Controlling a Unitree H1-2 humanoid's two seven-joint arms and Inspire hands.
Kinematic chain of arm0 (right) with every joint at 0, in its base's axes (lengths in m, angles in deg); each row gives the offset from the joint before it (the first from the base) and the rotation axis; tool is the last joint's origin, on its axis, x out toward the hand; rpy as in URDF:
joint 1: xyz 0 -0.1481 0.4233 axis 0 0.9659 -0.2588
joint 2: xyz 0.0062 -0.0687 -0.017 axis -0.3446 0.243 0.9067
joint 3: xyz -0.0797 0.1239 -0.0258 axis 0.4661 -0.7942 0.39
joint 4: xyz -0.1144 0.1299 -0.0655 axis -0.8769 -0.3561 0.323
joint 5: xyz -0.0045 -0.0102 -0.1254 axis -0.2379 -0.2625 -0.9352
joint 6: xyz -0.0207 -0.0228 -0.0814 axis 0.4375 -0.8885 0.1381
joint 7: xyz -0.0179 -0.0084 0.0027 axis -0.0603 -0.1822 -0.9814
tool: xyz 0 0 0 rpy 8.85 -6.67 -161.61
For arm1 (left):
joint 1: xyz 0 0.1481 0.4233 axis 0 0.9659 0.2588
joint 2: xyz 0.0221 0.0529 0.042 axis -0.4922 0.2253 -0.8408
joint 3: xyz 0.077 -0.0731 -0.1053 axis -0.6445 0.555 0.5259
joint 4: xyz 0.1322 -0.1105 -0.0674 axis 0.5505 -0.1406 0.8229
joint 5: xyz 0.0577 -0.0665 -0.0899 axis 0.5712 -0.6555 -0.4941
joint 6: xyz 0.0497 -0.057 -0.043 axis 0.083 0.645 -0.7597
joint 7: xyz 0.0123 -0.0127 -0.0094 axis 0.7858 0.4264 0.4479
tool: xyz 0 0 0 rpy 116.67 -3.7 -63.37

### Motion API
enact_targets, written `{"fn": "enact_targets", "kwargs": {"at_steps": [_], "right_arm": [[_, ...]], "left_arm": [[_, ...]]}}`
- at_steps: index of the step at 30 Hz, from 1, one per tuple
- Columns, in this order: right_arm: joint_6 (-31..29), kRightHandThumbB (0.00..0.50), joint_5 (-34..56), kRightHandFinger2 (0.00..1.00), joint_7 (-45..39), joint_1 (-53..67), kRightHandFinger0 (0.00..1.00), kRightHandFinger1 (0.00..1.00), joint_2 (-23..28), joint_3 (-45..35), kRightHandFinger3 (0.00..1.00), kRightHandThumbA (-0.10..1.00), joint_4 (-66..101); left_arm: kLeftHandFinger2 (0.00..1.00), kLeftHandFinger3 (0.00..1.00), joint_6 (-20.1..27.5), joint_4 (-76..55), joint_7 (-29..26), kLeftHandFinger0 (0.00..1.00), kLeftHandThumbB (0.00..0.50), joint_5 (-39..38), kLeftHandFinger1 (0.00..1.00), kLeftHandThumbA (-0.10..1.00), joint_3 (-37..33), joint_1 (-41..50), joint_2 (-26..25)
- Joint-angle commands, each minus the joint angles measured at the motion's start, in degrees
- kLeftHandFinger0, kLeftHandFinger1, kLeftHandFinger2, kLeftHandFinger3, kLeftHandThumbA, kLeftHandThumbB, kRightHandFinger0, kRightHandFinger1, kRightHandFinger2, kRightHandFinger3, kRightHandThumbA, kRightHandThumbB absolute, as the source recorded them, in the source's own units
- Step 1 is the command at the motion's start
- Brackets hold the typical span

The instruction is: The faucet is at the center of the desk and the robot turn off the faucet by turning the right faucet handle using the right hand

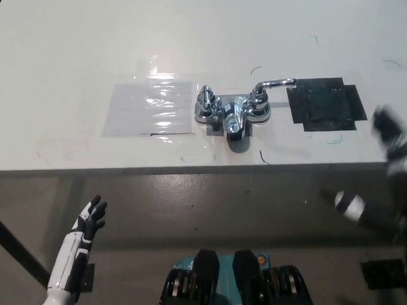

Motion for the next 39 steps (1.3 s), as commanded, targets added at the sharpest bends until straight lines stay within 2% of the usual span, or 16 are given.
{"fn": "enact_targets", "kwargs": {"at_steps": [1,2,3,7,9,11,15,20,22,26,31,35,39], "right_arm": [[14.4,0.311,10.2,1.0,-6.9,-13.0,1.0,1.0,7.9,-1.0,1.0,1.0,3.0],[16.4,0.298,12.4,1.0,-8.4,-15.3,1.0,1.0,9.3,-0.8,1.0,1.0,2.0],[20.5,0.309,15.7,1.0,-10.1,-19.5,1.0,1.0,10.8,-0.8,1.0,1.0,-0.4],[25.2,0.317,19.0,1.0,-12.9,-27.9,1.0,1.0,12.0,-0.7,1.0,1.0,-8.5],[25.9,0.291,18.7,1.0,-13.9,-32.3,1.0,1.0,11.5,-0.6,1.0,1.0,-13.9],[25.6,0.296,17.5,1.0,-15.2,-36.8,1.0,1.0,11.1,-0.2,1.0,1.0,-20.6],[27.6,0.337,18.4,1.0,-18.9,-42.9,1.0,1.0,10.6,-0.4,1.0,1.0,-31.8],[28.7,0.361,16.3,1.0,-22.6,-48.5,1.0,1.0,10.1,1.3,1.0,1.0,-44.1],[27.4,0.309,15.4,1.0,-24.8,-51.3,1.0,1.0,9.5,2.0,1.0,1.0,-50.5],[24.8,0.317,14.2,1.0,-26.5,-56.2,1.0,1.0,8.1,2.2,1.0,1.0,-62.2],[22.0,0.34,11.2,1.0,-27.5,-60.8,1.0,1.0,7.3,3.5,1.0,1.0,-74.0],[19.9,0.4,9.1,1.0,-26.9,-63.4,1.0,1.0,6.5,4.7,1.0,1.0,-81.8],[20.3,0.407,7.6,1.0,-24.8,-64.6,1.0,1.0,5.3,5.2,1.0,1.0,-86.1]], "left_arm": [[1.0,1.0,3.1,-2.4,1.2,1.0,0.435,-0.2,1.0,1.0,-0.6,-1.8,-0.2],[1.0,1.0,3.0,-2.3,1.3,1.0,0.436,-0.2,1.0,1.0,-0.6,-1.8,-0.2],[1.0,1.0,2.8,-2.2,1.4,1.0,0.437,-0.3,1.0,1.0,-0.6,-1.7,-0.3],[1.0,1.0,2.7,-1.9,1.4,1.0,0.439,-0.1,1.0,1.0,-0.7,-1.8,-0.5],[1.0,1.0,3.1,-1.2,1.6,1.0,0.443,-0.3,1.0,1.0,-0.7,-1.8,-0.6],[1.0,1.0,3.8,-0.2,1.6,1.0,0.46,-0.5,1.0,1.0,-0.6,-1.9,-0.7],[1.0,1.0,3.9,0.5,1.8,1.0,0.464,0.0,1.0,1.0,-1.1,-2.0,-0.6],[1.0,1.0,3.7,0.4,2.0,1.0,0.465,0.3,1.0,1.0,-1.1,-1.8,-0.7],[1.0,1.0,3.4,0.2,2.0,1.0,0.462,0.3,1.0,1.0,-1.0,-1.7,-0.8],[1.0,1.0,3.6,0.3,2.4,1.0,0.448,0.1,1.0,1.0,-1.0,-1.8,-0.7],[1.0,1.0,3.2,0.2,2.6,1.0,0.441,0.8,1.0,1.0,-1.2,-2.3,-0.9],[1.0,1.0,3.2,0.3,2.9,1.0,0.445,0.6,1.0,1.0,-1.1,-2.4,-0.8],[1.0,1.0,3.8,0.6,3.1,1.0,0.446,0.8,1.0,1.0,-1.1,-2.5,-1.0]]}}
